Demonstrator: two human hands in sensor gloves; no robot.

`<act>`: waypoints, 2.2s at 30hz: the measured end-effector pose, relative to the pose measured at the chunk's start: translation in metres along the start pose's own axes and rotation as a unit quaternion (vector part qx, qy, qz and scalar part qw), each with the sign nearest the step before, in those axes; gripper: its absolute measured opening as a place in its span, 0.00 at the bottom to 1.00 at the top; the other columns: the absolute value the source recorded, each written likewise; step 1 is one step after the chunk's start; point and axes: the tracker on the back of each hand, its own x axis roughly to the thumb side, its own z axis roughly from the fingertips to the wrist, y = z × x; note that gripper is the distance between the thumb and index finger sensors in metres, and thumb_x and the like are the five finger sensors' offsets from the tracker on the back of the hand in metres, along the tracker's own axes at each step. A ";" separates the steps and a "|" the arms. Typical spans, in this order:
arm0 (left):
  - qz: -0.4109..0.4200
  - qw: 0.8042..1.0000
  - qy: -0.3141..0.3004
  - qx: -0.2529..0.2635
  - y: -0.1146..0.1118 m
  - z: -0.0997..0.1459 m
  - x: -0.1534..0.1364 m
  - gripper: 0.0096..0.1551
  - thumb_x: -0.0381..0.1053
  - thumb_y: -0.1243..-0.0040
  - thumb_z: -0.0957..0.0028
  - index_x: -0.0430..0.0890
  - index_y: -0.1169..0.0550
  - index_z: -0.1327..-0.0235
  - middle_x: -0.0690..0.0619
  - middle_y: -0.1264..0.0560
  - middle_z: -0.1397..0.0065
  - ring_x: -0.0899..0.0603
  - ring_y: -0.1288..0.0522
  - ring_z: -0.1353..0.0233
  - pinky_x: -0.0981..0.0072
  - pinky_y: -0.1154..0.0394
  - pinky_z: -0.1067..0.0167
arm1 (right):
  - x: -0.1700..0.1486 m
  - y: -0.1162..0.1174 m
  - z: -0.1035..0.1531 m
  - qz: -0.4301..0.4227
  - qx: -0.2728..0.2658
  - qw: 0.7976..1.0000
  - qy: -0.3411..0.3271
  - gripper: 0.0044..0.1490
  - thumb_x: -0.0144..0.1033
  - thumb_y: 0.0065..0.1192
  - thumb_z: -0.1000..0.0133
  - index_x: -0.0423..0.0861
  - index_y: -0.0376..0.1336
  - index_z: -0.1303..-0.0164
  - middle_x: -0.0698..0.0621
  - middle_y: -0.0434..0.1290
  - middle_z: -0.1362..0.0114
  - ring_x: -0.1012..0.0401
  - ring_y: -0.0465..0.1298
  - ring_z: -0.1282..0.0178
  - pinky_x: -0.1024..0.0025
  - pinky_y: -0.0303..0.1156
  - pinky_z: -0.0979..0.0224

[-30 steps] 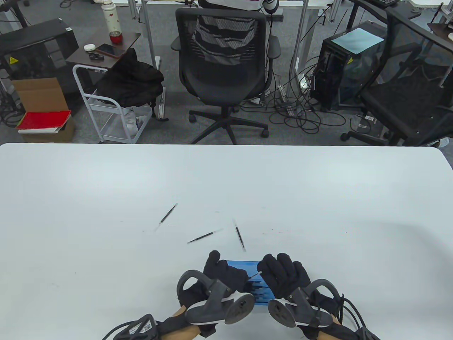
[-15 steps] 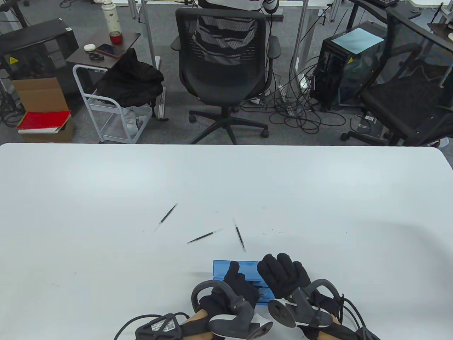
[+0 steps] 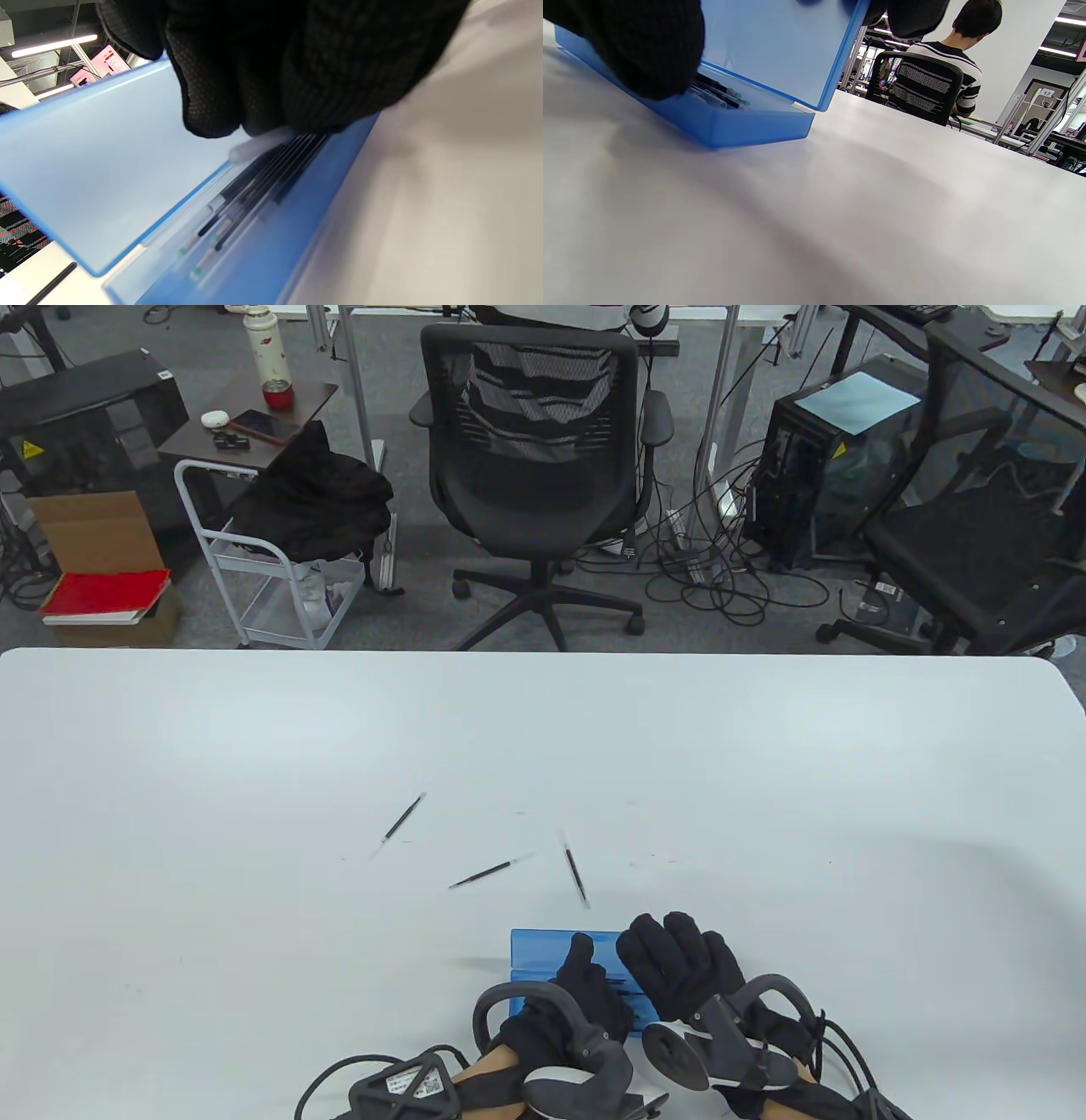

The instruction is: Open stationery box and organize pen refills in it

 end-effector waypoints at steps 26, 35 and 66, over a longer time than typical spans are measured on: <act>0.214 0.929 0.301 -0.027 -0.002 0.035 -0.150 0.28 0.49 0.28 0.45 0.48 0.23 0.32 0.54 0.18 0.34 0.42 0.18 0.32 0.31 0.39 0.20 | 0.001 0.000 0.000 0.005 0.000 1.000 0.001 0.73 0.57 0.70 0.50 0.45 0.31 0.10 0.38 0.35 0.05 0.33 0.48 0.09 0.36 0.57 0.15; 0.268 0.879 0.375 -0.122 -0.078 0.023 -0.188 0.31 0.49 0.28 0.45 0.49 0.25 0.28 0.53 0.21 0.29 0.40 0.21 0.28 0.31 0.41 0.20 | 0.001 0.000 -0.001 0.003 0.001 1.000 0.001 0.73 0.57 0.70 0.50 0.45 0.31 0.10 0.37 0.35 0.05 0.33 0.48 0.09 0.36 0.57 0.15; 0.260 0.870 0.370 -0.199 -0.132 -0.032 -0.187 0.28 0.47 0.27 0.45 0.52 0.22 0.31 0.55 0.20 0.29 0.42 0.19 0.28 0.32 0.41 0.19 | 0.000 0.000 -0.001 0.001 0.003 1.000 0.001 0.73 0.56 0.70 0.50 0.45 0.31 0.10 0.37 0.35 0.05 0.33 0.48 0.09 0.36 0.57 0.15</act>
